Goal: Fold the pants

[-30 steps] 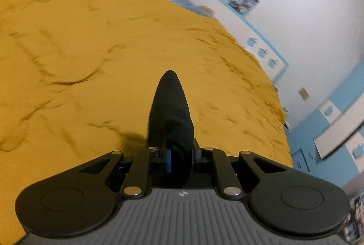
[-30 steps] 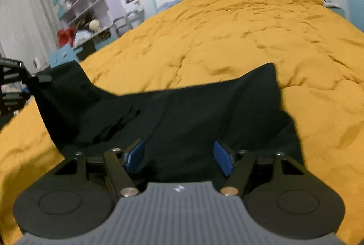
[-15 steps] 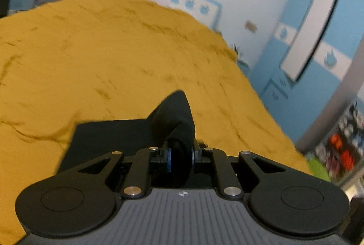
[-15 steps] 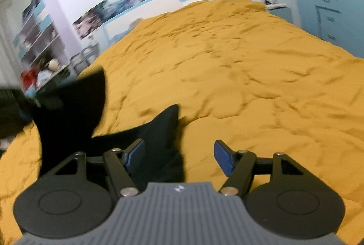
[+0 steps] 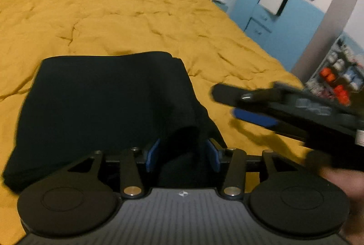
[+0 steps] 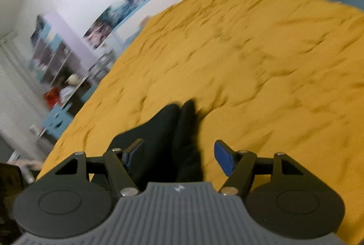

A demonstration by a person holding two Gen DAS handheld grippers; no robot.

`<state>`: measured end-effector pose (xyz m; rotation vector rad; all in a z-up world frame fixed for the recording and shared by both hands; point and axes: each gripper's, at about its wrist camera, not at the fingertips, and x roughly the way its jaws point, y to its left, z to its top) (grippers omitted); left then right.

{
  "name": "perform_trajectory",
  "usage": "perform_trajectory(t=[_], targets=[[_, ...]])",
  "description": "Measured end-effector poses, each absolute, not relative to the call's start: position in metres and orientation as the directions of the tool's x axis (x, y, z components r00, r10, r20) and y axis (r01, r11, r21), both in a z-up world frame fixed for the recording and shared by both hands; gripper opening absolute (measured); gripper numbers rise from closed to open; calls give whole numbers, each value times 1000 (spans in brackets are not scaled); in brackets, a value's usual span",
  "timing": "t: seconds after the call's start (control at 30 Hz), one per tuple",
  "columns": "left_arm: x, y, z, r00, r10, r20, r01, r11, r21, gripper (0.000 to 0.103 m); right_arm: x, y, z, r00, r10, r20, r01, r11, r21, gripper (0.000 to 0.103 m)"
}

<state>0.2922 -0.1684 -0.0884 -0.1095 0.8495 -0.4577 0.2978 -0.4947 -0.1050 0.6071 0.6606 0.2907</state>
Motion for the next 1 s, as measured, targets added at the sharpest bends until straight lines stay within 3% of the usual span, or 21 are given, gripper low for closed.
perform_trajectory(t=[0.1,0.23,0.43,0.47,0.5,0.53,0.77,1.0], targets=[[274,-135,-76,621,-415,-664,312,909,-277,58,300,-482,-106,739,468,-484,-91,782,617,64],[274,-70,-69,705,-332,-627,142,932,-333,65,302,-473,-106,739,501,-452,-102,745,659,60],[297,-21,-85,701,-207,-683,-55,939,-341,65,311,-449,-110,728,475,-495,-77,774,629,54],[300,-19,-88,692,-197,-694,-71,939,-337,65,313,-445,-112,720,463,-517,-71,791,608,51],[304,-19,-91,682,-194,-705,-84,937,-339,65,315,-441,-115,714,449,-537,-67,808,586,34],[306,-18,-95,672,-200,-713,-93,933,-349,65,315,-438,-116,709,438,-552,-67,822,566,10],[302,-11,-100,669,-244,-702,-79,916,-394,65,294,-462,-87,752,541,-377,-140,690,710,8],[310,-34,-113,604,-313,-732,-3,918,-396,68,295,-483,-130,689,452,-566,1,781,625,8]])
